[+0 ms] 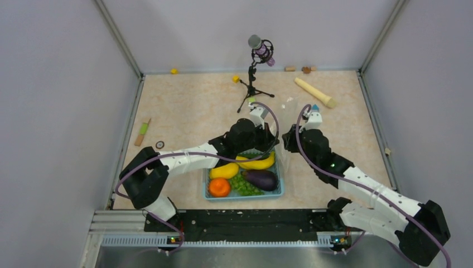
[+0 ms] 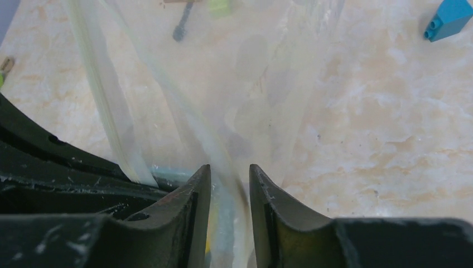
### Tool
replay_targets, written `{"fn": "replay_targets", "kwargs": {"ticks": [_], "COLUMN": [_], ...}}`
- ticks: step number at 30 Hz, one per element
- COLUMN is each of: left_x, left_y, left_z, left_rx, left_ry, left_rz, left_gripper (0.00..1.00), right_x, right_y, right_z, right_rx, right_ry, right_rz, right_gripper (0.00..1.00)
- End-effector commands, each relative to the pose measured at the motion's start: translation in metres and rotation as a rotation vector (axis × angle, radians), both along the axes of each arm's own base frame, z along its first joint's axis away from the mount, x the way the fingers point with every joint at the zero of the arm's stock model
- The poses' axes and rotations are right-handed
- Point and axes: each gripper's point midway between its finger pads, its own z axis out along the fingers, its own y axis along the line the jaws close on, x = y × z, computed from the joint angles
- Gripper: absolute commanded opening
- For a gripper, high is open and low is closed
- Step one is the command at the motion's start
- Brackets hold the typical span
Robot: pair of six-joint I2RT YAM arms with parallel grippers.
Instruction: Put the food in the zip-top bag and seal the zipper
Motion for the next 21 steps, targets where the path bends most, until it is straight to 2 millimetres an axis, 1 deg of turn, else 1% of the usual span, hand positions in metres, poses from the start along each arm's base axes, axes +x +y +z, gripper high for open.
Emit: {"fn": "replay_targets", "kwargs": {"ticks": [1, 3, 4, 6, 8, 9, 11, 14, 16, 19, 21], "left_x": [0.002, 0.007, 0.01, 0.023, 0.031, 0.034, 0.04, 0.046, 0.048, 0.049, 0.049], "left_y": [-0.004, -0.001, 0.001, 0.011, 0.023, 0.029, 0.041, 0.057, 0.063, 0.069, 0.071], "left_z": [0.048, 0.049, 0.048, 0.049, 0.05, 0.051, 0.055, 0.058, 0.06, 0.063, 0.063], "left_rx": [-0.079, -0.071, -0.058, -0.024, 0.022, 0.042, 0.063, 0.1, 0.112, 0.123, 0.14], "left_ry": [-0.083, -0.095, -0.1, -0.114, -0.121, -0.125, -0.144, -0.164, -0.168, -0.181, -0.189], "left_rz": [-0.002, 0.025, 0.045, 0.129, 0.2, 0.228, 0.284, 0.351, 0.366, 0.368, 0.362], "left_gripper": [0.0, 0.0, 0.0, 0.0, 0.0, 0.0, 0.0, 0.0, 0.0, 0.0, 0.0], "right_x": [0.013, 0.016, 0.018, 0.019, 0.016, 0.01, -0.001, -0.017, -0.029, -0.044, -0.051], "right_y": [0.016, 0.009, 0.0, -0.023, -0.051, -0.068, -0.091, -0.112, -0.125, -0.144, -0.15], "right_z": [0.034, 0.034, 0.035, 0.038, 0.04, 0.038, 0.041, 0.048, 0.051, 0.057, 0.06], "right_rx": [0.05, 0.034, 0.014, -0.05, -0.14, -0.198, -0.259, -0.283, -0.291, -0.311, -0.334], "right_ry": [-0.082, -0.072, -0.062, -0.042, -0.002, 0.032, 0.069, 0.11, 0.133, 0.154, 0.176], "right_rz": [0.022, -0.022, -0.072, -0.182, -0.308, -0.374, -0.465, -0.542, -0.595, -0.661, -0.668], "right_gripper": [0.21, 0.02, 0.0, 0.0, 0.0, 0.0, 0.0, 0.0, 0.0, 0.0, 0.0]}}
